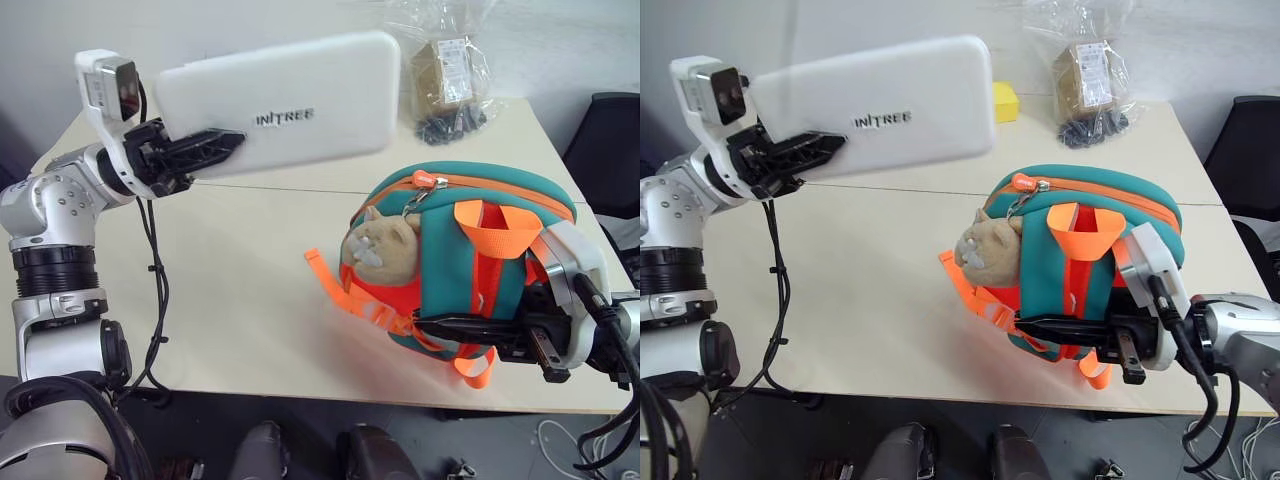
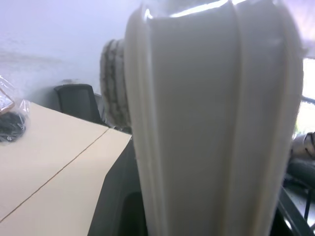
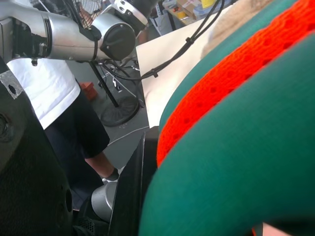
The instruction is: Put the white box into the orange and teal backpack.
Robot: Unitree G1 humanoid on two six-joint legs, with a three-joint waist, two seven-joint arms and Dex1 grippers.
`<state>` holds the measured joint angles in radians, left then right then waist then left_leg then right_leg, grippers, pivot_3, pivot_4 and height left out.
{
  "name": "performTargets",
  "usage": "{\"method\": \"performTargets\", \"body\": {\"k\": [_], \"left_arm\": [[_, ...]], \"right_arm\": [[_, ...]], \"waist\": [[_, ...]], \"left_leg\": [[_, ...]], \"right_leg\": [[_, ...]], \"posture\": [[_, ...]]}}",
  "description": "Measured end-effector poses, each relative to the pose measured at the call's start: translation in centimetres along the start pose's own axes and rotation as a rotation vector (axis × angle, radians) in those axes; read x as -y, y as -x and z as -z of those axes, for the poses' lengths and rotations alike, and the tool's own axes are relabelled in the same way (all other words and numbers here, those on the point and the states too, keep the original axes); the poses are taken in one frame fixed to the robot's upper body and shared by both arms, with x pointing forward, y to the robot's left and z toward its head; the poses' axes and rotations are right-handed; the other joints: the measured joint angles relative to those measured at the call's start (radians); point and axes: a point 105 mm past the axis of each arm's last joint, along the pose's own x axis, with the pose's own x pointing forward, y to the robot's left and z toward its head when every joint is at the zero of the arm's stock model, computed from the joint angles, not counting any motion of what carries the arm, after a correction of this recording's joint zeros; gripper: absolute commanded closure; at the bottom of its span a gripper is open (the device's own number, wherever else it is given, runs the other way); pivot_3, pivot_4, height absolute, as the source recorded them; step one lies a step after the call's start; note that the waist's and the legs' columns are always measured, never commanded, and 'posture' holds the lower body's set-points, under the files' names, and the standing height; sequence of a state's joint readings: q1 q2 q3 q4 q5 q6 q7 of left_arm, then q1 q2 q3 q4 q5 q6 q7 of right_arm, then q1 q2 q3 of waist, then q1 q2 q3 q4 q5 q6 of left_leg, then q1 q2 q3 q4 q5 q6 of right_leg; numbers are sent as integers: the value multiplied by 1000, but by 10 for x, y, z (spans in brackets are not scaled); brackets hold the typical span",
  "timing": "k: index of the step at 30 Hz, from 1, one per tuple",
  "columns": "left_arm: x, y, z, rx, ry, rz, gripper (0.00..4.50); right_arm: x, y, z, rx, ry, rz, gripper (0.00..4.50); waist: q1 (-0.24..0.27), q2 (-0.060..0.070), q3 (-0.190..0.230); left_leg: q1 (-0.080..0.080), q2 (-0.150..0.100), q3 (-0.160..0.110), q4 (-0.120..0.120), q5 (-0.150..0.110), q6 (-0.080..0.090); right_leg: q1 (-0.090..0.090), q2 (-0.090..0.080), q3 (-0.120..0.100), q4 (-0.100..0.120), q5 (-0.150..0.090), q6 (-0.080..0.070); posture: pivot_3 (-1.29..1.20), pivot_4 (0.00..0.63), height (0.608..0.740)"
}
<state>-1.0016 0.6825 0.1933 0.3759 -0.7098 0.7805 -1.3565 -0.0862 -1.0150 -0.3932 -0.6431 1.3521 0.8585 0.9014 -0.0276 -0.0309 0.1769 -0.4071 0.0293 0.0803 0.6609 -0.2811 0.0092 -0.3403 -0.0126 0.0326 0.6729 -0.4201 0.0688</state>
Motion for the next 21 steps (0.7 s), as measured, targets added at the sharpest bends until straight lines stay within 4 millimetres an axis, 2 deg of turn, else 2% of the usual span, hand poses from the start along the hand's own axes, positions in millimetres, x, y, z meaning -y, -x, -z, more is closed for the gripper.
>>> {"method": "performTargets", "body": {"k": [3, 8, 14, 18, 21], "left_arm": [[-11, -2, 3, -34, -22, -19, 3184], [-16, -7, 17, -145, -39, 46, 3184], [-22, -27, 23, -246, -92, 79, 3184], [-24, -29, 37, -336, -122, 94, 3184], [-27, -31, 38, -353, -121, 94, 3184]], "right_arm": [[-3, 3, -2, 7, -16, -9, 4473], [-2, 6, -8, 36, -23, -6, 4473], [7, 9, -13, 69, -29, 45, 4473], [9, 9, -12, 71, -34, 58, 4473], [10, 9, -10, 65, -37, 68, 4473]], "waist": [[1, 0, 0], [1, -1, 1], [1, -1, 1], [1, -1, 1], [2, -1, 1]], "left_leg": [[0, 0, 0, 0, 0, 1], [-1, 0, 0, 1, -1, 1], [-1, 0, 0, 1, -2, 3], [-2, 0, 0, 1, -2, 3], [-2, 0, 0, 2, -2, 3]], "right_leg": [[0, 0, 0, 0, 0, 0], [0, 0, 0, 0, 0, 0], [0, 0, 0, 0, 0, 0], [0, 0, 0, 0, 0, 0], [-1, 0, 0, 0, 0, 0]], "posture": [[0, 150, 740], [0, 150, 740], [0, 150, 740], [0, 150, 740], [0, 150, 740]]}}
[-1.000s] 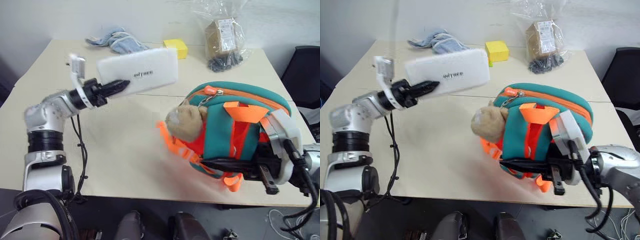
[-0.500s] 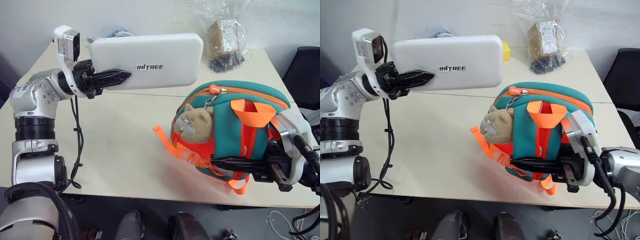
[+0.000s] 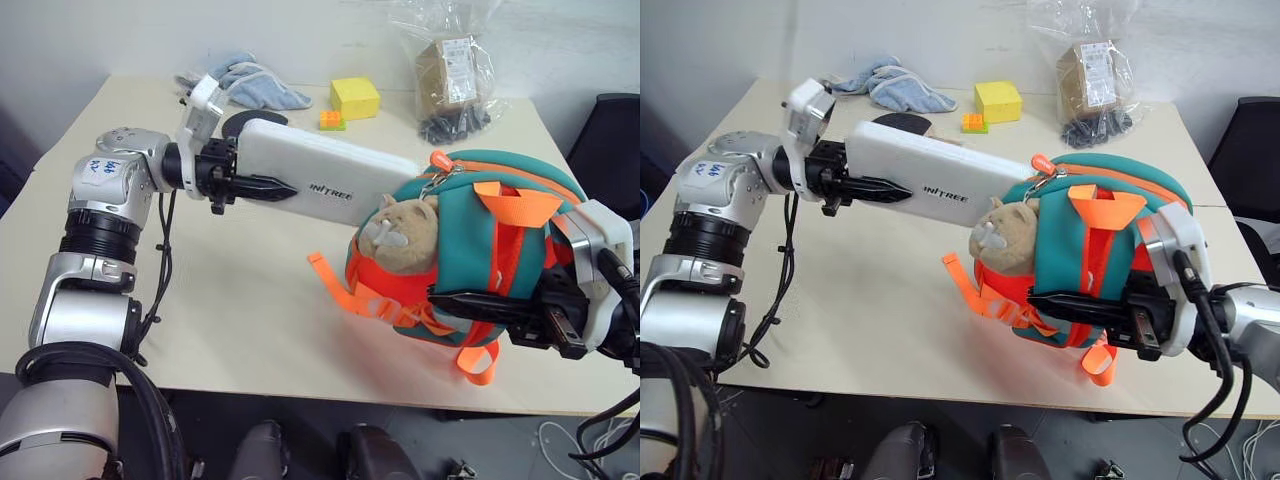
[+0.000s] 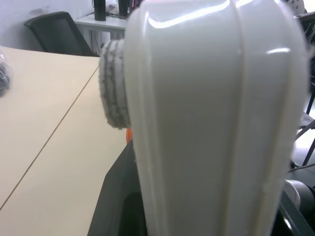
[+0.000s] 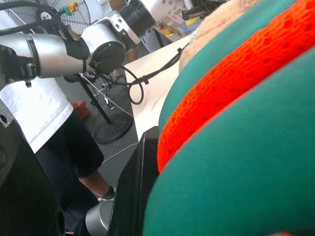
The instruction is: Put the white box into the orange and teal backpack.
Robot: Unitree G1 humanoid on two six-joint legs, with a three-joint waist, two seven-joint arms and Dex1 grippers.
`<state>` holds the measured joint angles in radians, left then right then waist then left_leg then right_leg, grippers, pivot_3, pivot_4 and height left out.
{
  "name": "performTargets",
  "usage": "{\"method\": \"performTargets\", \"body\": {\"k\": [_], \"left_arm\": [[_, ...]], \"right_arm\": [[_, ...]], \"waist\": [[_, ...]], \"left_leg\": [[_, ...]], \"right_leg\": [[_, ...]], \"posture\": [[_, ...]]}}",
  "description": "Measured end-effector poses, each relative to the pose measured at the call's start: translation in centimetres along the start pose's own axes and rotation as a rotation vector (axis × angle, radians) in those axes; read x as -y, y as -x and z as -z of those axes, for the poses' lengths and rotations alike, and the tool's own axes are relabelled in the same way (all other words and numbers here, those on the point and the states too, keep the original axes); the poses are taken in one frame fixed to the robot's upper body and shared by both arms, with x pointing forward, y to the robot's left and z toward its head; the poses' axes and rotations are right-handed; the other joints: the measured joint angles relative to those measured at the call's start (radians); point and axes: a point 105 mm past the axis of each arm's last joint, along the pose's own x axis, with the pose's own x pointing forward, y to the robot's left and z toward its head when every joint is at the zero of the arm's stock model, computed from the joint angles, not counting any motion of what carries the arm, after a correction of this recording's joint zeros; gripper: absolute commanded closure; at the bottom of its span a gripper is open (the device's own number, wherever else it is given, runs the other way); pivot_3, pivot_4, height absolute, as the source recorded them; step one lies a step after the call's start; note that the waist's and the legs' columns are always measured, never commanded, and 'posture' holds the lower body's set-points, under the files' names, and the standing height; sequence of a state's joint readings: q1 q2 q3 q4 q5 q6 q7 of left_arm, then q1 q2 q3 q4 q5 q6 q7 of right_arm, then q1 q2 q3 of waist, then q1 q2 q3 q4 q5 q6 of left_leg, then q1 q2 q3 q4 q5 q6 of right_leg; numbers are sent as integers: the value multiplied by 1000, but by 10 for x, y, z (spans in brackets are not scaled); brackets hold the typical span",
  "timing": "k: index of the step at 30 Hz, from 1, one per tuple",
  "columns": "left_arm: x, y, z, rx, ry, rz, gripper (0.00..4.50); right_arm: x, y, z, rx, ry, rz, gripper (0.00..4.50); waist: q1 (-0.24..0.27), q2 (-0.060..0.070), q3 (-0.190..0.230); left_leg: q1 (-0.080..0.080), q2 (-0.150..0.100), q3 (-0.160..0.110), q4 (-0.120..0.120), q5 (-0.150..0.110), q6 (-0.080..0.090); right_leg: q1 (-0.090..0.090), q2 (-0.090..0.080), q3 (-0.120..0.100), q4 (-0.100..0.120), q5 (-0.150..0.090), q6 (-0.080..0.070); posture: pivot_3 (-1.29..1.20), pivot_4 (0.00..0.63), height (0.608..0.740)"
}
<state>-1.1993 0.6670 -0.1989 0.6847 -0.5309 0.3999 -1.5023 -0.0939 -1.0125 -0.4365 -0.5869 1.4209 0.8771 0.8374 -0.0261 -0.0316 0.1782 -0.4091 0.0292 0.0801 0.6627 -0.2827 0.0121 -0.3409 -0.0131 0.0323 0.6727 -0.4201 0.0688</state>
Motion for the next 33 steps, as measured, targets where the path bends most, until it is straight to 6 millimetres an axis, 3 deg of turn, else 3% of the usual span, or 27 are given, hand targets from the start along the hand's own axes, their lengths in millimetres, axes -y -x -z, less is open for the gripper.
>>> {"method": "performTargets", "body": {"k": [4, 10, 18, 29, 33], "left_arm": [[-1, -12, -6, -35, -40, 35, 3184], [7, -42, 0, -89, -77, 156, 3184], [-2, -43, -25, -85, -124, 126, 3184], [17, -55, -14, -99, -173, 234, 3184], [11, -66, -14, -100, -231, 231, 3184]], "right_arm": [[4, 1, 4, -24, 14, 27, 4473], [11, -6, 16, -78, 19, 37, 4473], [14, -4, 23, -103, 33, 69, 4473], [9, -7, 23, -112, 53, 50, 4473], [8, -7, 23, -116, 56, 51, 4473]], "waist": [[1, 0, 0], [-1, 0, 0], [-1, 2, 2], [-2, 5, 5], [5, 5, 5]], "left_leg": [[0, 0, 0, 0, 0, 1], [-1, 0, -1, 0, 0, 1], [-2, -1, -1, 1, 0, 1], [-2, 0, -1, 1, 0, 1], [-2, -1, -3, 4, 0, 1]], "right_leg": [[0, 0, 0, 0, 0, 0], [-1, 0, 0, 0, 0, 0], [-1, 0, 0, 0, 0, 0], [-1, 0, 0, 1, 0, 0], [1, 0, 0, 0, 0, 0]], "posture": [[0, 150, 740], [0, 150, 740], [0, 150, 740], [0, 150, 740], [0, 150, 740]]}}
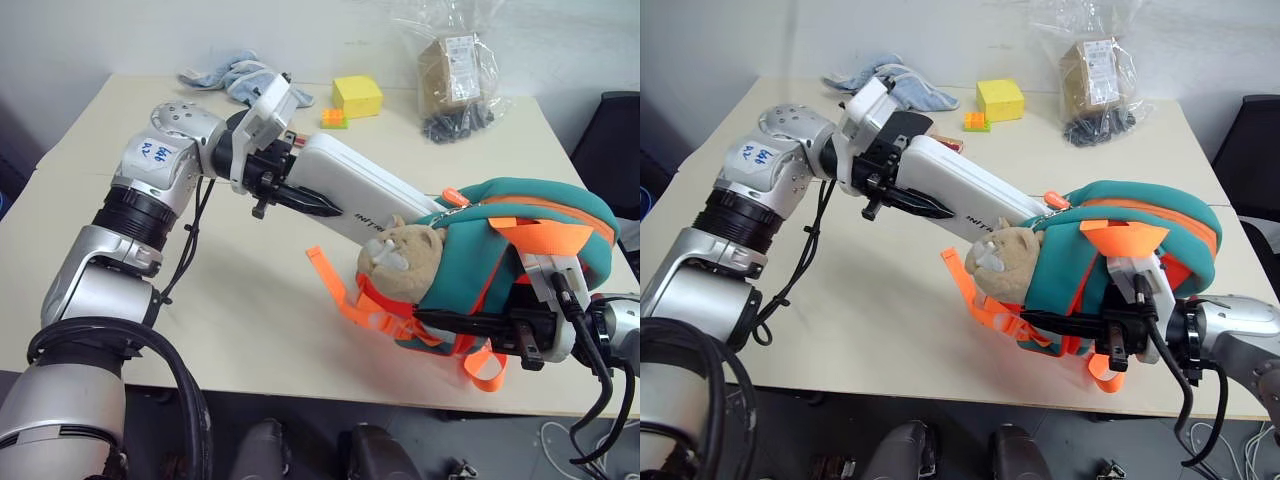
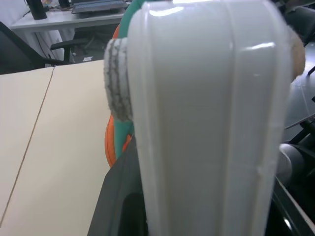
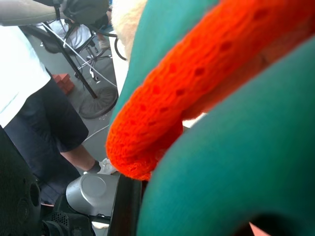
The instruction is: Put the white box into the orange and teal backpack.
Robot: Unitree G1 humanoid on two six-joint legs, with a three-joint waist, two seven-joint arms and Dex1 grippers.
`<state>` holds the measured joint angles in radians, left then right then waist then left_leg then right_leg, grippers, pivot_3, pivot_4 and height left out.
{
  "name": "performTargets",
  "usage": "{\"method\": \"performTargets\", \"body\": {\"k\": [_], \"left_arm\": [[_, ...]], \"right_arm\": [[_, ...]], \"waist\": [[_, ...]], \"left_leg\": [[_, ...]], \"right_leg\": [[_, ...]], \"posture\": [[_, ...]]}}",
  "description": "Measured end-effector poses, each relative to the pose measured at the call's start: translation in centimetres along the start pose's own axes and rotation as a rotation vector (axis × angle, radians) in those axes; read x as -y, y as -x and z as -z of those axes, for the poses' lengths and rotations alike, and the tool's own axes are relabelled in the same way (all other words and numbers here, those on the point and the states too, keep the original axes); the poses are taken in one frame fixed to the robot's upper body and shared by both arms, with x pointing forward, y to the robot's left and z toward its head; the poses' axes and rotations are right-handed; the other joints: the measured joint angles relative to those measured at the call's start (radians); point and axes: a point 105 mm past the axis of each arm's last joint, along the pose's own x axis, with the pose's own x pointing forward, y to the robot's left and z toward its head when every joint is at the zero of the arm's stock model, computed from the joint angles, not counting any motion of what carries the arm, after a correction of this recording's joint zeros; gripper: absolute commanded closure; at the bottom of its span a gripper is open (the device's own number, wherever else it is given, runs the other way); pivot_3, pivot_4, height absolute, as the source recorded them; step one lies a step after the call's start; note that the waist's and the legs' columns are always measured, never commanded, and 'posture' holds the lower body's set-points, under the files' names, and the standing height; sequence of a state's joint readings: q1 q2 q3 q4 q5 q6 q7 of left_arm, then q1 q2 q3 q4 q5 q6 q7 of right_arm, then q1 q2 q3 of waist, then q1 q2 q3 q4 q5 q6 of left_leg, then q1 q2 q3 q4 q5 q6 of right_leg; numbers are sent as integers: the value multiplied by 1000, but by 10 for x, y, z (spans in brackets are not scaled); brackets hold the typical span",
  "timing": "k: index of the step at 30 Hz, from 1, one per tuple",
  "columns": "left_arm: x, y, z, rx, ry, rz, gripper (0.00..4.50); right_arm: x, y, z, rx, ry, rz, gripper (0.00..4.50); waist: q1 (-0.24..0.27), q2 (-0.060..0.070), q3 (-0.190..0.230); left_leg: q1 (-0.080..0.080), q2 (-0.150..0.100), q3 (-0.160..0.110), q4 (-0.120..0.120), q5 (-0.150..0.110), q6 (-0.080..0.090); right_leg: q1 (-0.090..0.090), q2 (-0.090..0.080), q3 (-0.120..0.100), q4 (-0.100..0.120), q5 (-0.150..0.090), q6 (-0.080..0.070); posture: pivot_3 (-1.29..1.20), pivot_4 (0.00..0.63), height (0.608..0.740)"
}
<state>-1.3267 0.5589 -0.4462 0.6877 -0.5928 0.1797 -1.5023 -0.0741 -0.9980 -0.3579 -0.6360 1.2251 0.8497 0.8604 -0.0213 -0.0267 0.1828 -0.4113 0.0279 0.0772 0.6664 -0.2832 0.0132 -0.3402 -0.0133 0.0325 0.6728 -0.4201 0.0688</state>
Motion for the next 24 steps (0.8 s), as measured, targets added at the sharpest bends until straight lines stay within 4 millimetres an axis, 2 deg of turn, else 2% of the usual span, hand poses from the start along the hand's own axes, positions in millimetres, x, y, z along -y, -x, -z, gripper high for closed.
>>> {"method": "performTargets", "body": {"k": [3, 7, 12, 14, 17, 21, 24], "left_arm": [[-15, 1, -5, 21, 36, -50, 3184], [-29, 26, -30, 100, 94, -151, 3184], [-29, 60, -48, 239, 187, -239, 3184], [-28, 67, -52, 263, 193, -249, 3184], [-25, 64, -43, 230, 188, -237, 3184], [-19, 52, -10, 153, 242, -207, 3184], [-19, 44, -5, 129, 222, -184, 3184]], "right_arm": [[1, 0, 0, 0, 1, 12, 4473], [3, 0, 1, 0, -3, 30, 4473], [4, -2, -8, 35, 12, 42, 4473], [4, -2, -9, 40, 6, 42, 4473], [3, -3, -11, 47, 6, 38, 4473], [2, -3, -12, 54, -3, 31, 4473], [2, -3, -13, 59, -10, 26, 4473]], "waist": [[2, 0, 0], [-10, -1, 1], [-13, 0, 1], [-10, 0, 1], [-5, 0, 1], [-7, 0, 1], [-7, 0, 1]], "left_leg": [[-2, -1, 0, 1, 0, 1], [-9, 0, 0, 0, 0, 0], [-12, 1, 0, 0, 3, -3], [-12, 1, -1, 1, 3, -3], [-12, 0, -1, 2, 3, -3], [-12, 0, -1, 3, 3, -3], [-13, 0, -2, 3, 3, -3]], "right_leg": [[-2, 0, 0, 0, 0, 0], [-10, 2, 1, 7, 0, 0], [-17, 2, 1, 13, 0, 0], [-18, 2, 1, 14, 0, 0], [-16, 1, 1, 15, 0, 0], [-17, 1, 1, 15, 0, 0], [-17, 1, 1, 15, 0, 0]], "posture": [[0, 150, 740], [0, 150, 740], [0, 150, 740], [0, 150, 740], [0, 150, 740], [0, 150, 740], [0, 150, 740]]}}
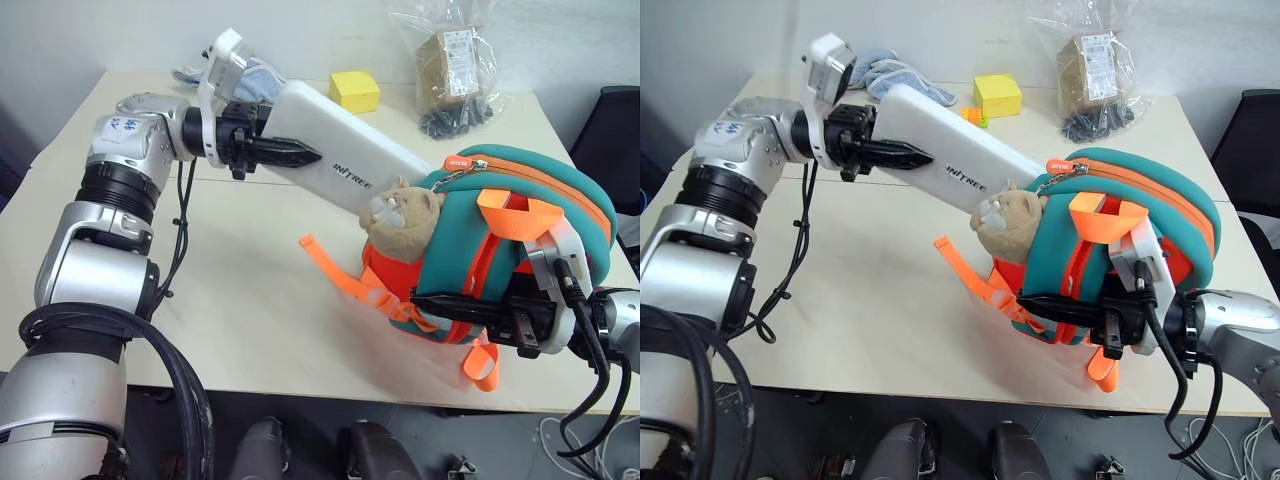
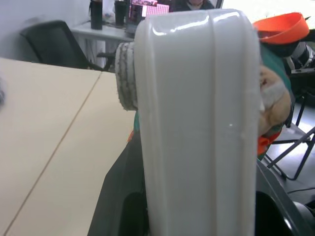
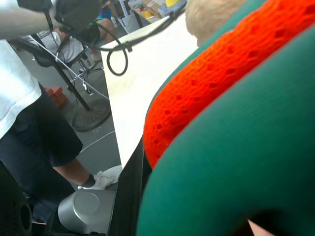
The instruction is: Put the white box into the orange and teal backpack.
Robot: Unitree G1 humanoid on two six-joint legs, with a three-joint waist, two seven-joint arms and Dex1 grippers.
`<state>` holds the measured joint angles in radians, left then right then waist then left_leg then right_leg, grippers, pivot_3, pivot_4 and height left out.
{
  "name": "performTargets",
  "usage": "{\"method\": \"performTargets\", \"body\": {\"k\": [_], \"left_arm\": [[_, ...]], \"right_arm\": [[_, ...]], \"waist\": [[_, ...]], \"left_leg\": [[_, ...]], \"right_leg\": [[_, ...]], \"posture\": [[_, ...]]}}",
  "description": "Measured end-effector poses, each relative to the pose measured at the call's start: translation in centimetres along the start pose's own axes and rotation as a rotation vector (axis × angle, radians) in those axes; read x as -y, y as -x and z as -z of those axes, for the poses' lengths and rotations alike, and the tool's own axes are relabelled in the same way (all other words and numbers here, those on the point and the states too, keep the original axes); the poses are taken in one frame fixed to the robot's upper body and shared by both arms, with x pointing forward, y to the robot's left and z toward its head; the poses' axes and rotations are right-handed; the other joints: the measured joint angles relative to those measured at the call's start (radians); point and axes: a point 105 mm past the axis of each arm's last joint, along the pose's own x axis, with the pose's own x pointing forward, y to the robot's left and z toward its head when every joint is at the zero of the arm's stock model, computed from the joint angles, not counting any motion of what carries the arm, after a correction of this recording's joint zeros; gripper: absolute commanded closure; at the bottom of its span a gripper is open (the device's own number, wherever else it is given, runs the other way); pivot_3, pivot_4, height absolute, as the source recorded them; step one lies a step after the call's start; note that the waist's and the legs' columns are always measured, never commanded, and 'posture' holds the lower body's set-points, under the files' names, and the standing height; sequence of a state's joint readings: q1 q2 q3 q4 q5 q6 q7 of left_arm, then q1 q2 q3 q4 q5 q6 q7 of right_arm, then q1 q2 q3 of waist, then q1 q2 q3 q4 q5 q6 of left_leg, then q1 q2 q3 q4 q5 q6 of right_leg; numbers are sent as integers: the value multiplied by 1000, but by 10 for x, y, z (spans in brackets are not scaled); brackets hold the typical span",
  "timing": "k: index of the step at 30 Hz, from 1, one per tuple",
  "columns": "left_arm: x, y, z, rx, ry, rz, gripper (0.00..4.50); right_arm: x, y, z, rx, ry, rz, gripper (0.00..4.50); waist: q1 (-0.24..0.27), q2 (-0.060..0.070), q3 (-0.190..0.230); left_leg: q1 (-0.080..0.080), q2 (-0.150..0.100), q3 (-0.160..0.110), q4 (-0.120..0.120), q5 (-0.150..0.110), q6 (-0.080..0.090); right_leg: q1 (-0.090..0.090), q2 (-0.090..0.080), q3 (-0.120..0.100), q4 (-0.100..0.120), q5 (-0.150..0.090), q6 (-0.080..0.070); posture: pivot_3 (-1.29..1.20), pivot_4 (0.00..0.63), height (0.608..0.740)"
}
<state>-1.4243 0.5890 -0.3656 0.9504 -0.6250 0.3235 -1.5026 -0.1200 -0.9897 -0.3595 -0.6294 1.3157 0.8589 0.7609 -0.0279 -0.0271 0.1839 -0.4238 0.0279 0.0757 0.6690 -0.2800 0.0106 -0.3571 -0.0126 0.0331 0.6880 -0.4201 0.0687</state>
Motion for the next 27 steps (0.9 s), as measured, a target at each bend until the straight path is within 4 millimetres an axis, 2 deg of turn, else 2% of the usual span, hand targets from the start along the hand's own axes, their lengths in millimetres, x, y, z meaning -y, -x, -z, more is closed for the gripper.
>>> {"method": "performTargets", "body": {"k": [7, 12, 16, 19, 23, 27], "left_arm": [[2, -32, 7, -31, -62, 84, 3184], [4, -58, -8, -28, -77, 149, 3184], [4, -60, -27, -16, -82, 146, 3184], [2, -52, -31, 16, -34, 122, 3184], [4, -48, -24, 24, -22, 129, 3184], [10, -68, 10, -35, -29, 202, 3184]], "right_arm": [[0, 1, 0, -8, -4, -6, 4473], [-1, 5, 7, -69, 4, -27, 4473], [5, 10, 8, -79, -2, -18, 4473], [6, 10, 8, -80, 2, -18, 4473], [6, 11, 8, -79, 4, -12, 4473], [6, 9, 5, -63, 10, -6, 4473]], "waist": [[2, 0, 0], [2, 0, 0], [-6, 0, 0], [-8, 0, 0], [-2, 0, 0], [2, 1, 0]], "left_leg": [[0, 0, 0, 1, 0, 1], [-1, -1, 0, 1, 0, 1], [-1, -1, 0, 0, 0, 0], [0, 0, 0, -1, 1, -1], [0, 1, -1, -1, 1, -2], [0, 0, -2, 2, 1, -1]], "right_leg": [[1, 0, 0, 0, 0, 0], [1, 0, 0, -1, 0, 0], [-1, 2, 2, 0, 0, 0], [-2, 3, 2, 1, 0, 0], [-2, 3, 2, 2, 0, -1], [-1, 1, 1, 2, 0, -1]], "posture": [[0, 150, 740], [0, 150, 740], [0, 150, 740], [0, 150, 740], [0, 150, 740], [0, 150, 740]]}}
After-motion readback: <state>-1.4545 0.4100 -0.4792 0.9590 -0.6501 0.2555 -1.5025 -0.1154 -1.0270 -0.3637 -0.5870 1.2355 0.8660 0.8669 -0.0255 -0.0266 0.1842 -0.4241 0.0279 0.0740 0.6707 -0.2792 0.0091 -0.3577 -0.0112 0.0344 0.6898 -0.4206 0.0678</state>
